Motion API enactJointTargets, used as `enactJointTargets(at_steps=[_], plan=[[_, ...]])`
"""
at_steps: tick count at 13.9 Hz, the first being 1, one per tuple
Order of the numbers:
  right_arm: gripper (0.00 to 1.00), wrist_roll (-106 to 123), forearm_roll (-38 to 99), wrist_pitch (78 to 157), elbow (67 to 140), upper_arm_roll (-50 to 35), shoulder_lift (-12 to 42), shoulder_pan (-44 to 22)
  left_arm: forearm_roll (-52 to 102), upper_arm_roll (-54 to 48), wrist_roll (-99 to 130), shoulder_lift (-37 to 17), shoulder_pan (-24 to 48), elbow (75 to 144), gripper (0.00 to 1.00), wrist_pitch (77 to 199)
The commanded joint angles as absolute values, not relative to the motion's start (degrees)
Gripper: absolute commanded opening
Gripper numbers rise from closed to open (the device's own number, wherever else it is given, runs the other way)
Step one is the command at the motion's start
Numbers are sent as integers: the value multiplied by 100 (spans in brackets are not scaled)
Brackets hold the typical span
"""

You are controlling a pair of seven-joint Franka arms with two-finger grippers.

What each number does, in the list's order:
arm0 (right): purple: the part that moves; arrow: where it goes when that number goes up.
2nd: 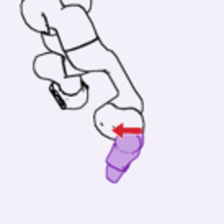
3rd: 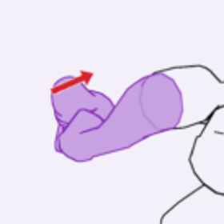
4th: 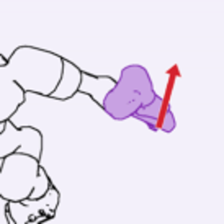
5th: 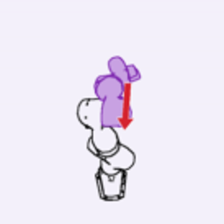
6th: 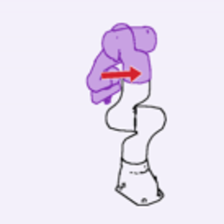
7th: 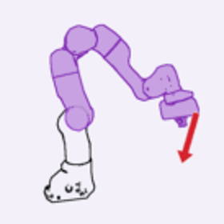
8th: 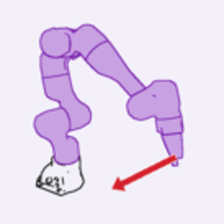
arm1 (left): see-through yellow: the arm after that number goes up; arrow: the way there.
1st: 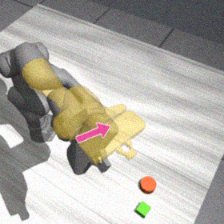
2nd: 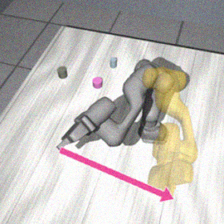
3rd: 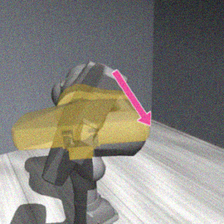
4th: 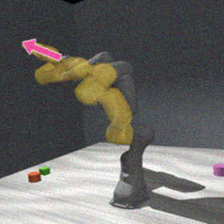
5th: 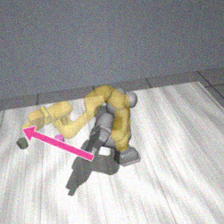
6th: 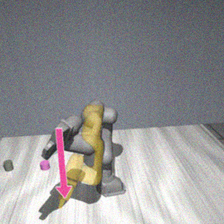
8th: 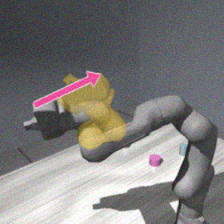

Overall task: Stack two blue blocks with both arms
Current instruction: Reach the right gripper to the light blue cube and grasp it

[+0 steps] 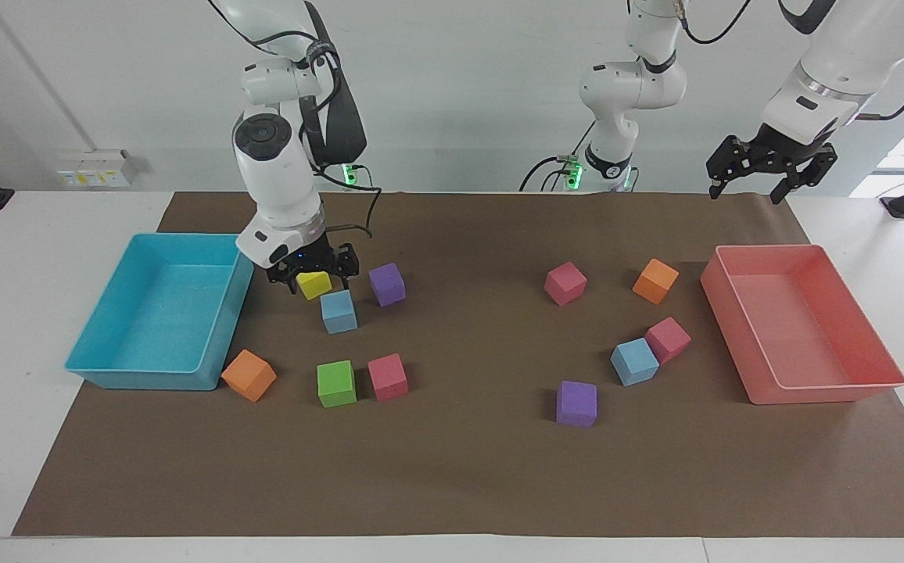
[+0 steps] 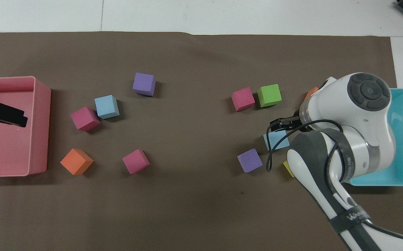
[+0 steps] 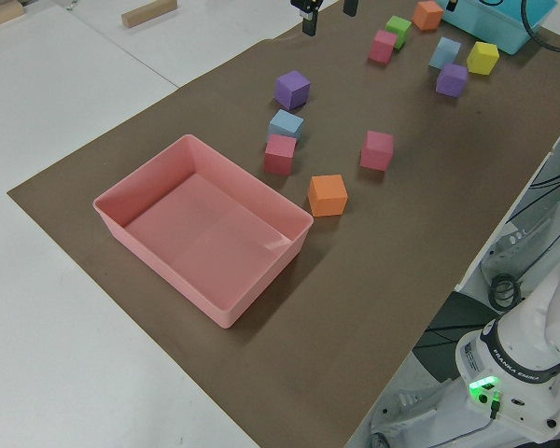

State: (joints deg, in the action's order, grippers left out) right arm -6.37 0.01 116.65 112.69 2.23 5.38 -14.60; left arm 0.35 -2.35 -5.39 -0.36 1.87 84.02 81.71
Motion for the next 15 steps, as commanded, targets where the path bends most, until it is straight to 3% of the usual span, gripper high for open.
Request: enactJointTargets(at_steps=[1, 6, 15], plan=[[100, -309, 105, 12311, 11776, 220, 597, -1660, 114, -290, -554, 18, 79, 8411, 100, 8086], [100, 139, 97, 13235, 12365, 228, 835, -1670, 114, -290, -562, 18, 70, 8411, 100, 8086], [100, 457, 97, 13254, 12428, 229, 879, -1529, 114, -290, -563, 18, 79, 8420, 100, 8086]])
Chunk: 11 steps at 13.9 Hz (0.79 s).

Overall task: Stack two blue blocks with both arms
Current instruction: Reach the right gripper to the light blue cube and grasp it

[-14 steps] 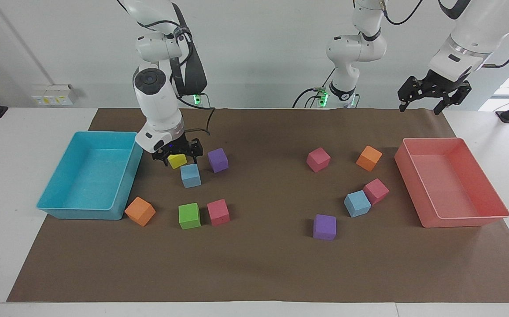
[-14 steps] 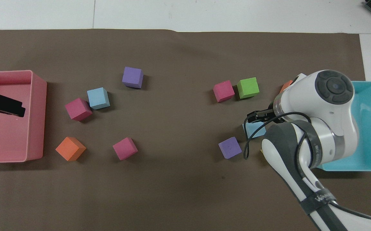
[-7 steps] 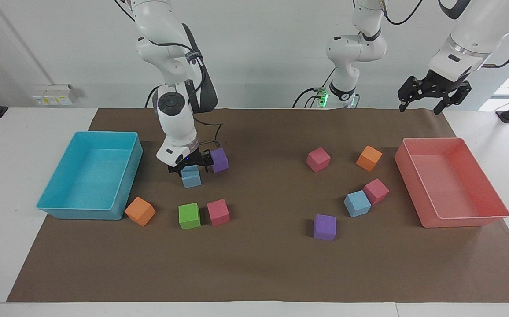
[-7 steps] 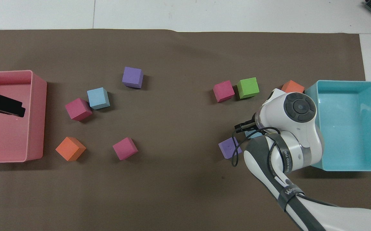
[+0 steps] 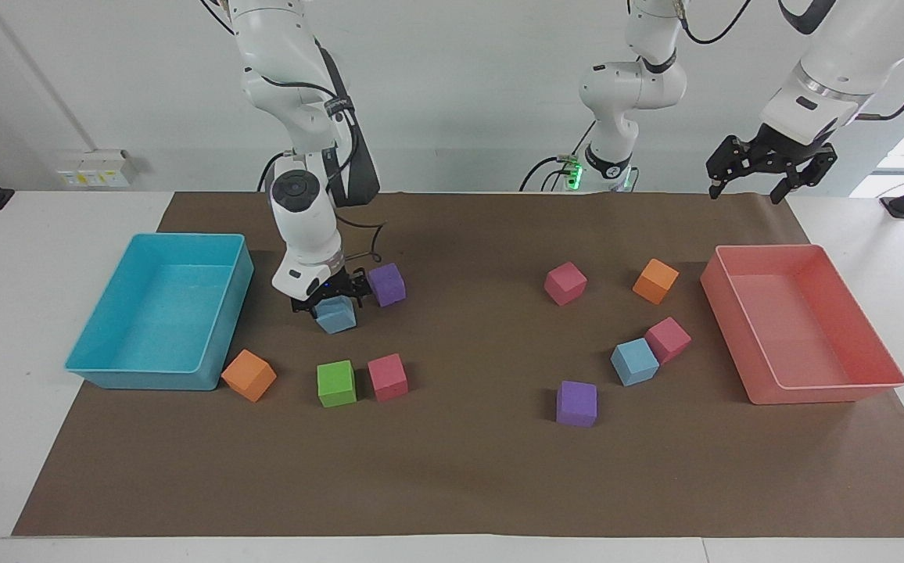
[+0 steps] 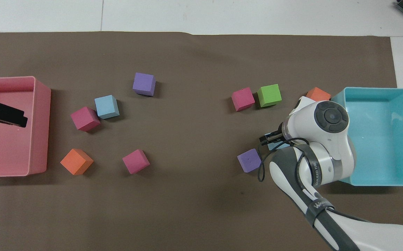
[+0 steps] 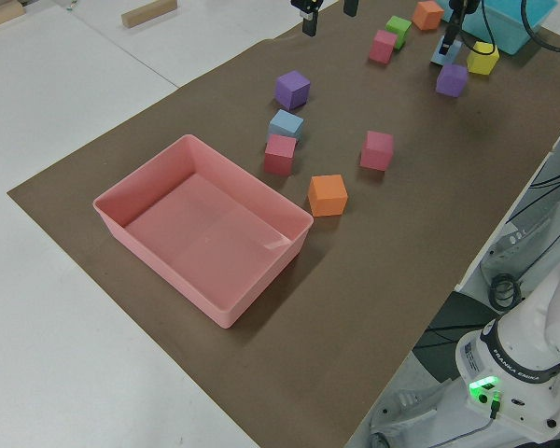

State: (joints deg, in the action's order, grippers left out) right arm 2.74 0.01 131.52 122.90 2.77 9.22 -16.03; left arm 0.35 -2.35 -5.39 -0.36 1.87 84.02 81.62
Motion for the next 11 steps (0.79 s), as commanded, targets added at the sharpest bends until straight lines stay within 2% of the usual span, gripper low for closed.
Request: enactJointTargets(at_steps=[1, 3, 11], plan=[[100, 440, 97, 13202, 12376, 229, 896, -1529, 114, -290, -563, 18, 79, 8420, 100, 8086], [100, 431, 97, 13131, 12209, 229, 888, -1538, 114, -290, -563, 18, 79, 8420, 100, 8086], [100, 466, 97, 13140, 12357, 220, 835, -1459, 114, -290, -563, 18, 79, 8420, 100, 8086]])
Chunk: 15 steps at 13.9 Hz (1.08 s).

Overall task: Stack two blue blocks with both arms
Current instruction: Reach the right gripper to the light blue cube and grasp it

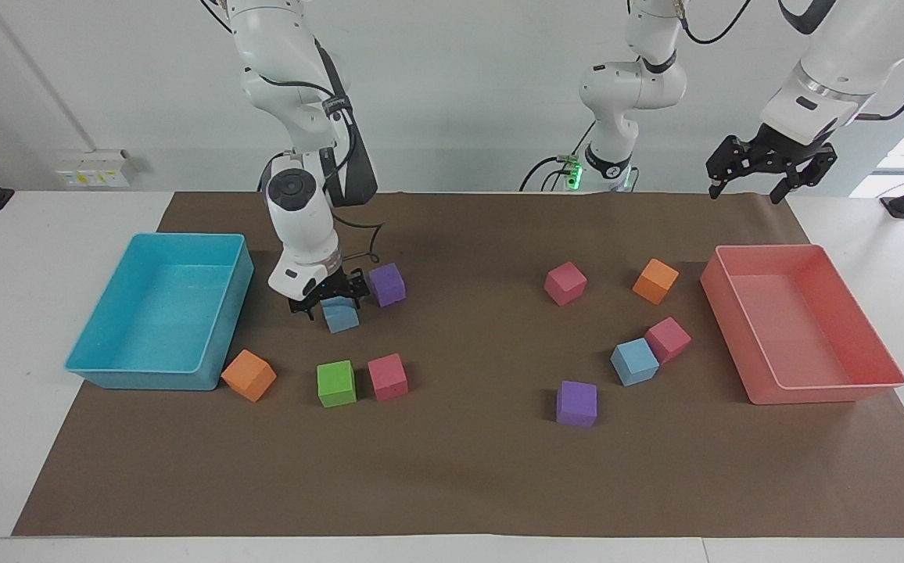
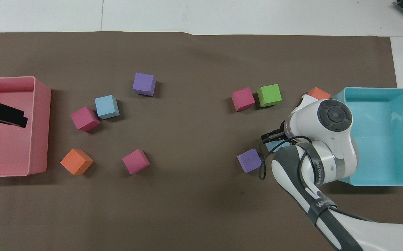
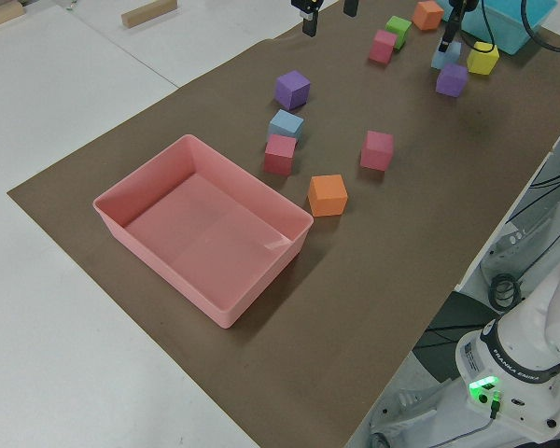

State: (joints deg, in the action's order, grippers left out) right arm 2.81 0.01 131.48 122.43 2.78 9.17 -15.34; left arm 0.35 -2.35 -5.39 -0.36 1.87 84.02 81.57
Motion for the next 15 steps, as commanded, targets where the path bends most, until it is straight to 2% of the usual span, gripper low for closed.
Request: enactJointTargets(at_steps=[1, 12, 13, 14, 15], plan=[[100, 492, 97, 13157, 12436, 220, 844, -1485, 114, -290, -563, 18, 79, 8420, 100, 8086], [100, 562, 105, 13377, 12533, 220, 1090, -1494, 114, -290, -562, 79, 88, 8481, 100, 8086], [97, 562, 105, 13377, 12533, 220, 1133, -1494, 106, -290, -562, 79, 88, 8481, 100, 8086], [61, 562, 105, 13377, 12533, 220, 1142, -1503, 114, -290, -563, 79, 88, 8481, 100, 8086], [7, 536, 114, 13377, 12533, 220, 1143, -1503, 106, -290, -563, 79, 88, 8481, 100, 8086]])
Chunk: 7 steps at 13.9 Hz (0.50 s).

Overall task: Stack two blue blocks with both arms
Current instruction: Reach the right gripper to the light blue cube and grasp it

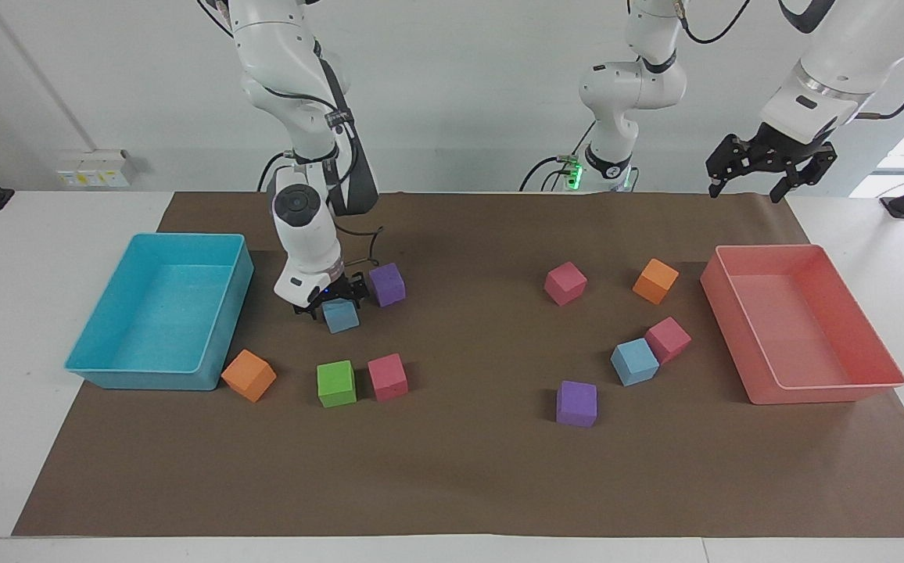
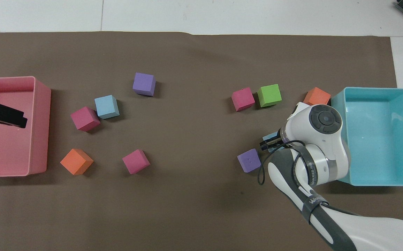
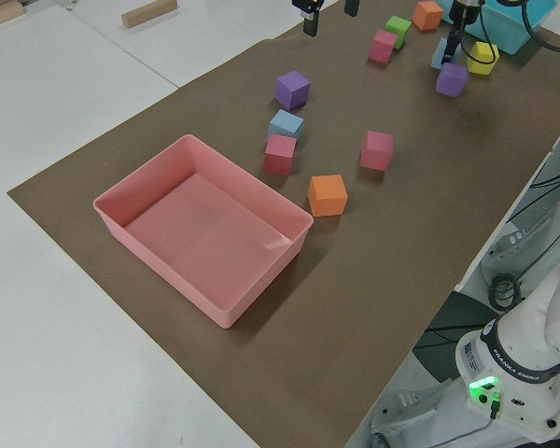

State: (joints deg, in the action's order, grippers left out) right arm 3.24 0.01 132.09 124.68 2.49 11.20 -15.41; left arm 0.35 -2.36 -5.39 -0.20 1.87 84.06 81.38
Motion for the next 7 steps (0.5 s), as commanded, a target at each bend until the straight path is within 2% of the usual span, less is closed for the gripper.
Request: enactJointTargets(at_steps=[1, 5, 7], plan=[[0, 493, 123, 13360, 12507, 220, 1151, -1503, 114, -290, -563, 79, 88, 8481, 100, 8086], [0, 440, 132, 13245, 12296, 220, 1213, -1494, 114, -290, -563, 79, 88, 8481, 100, 8086], [0, 361, 132, 12922, 12095, 220, 1117, -1477, 114, -290, -562, 79, 88, 8481, 100, 8086]])
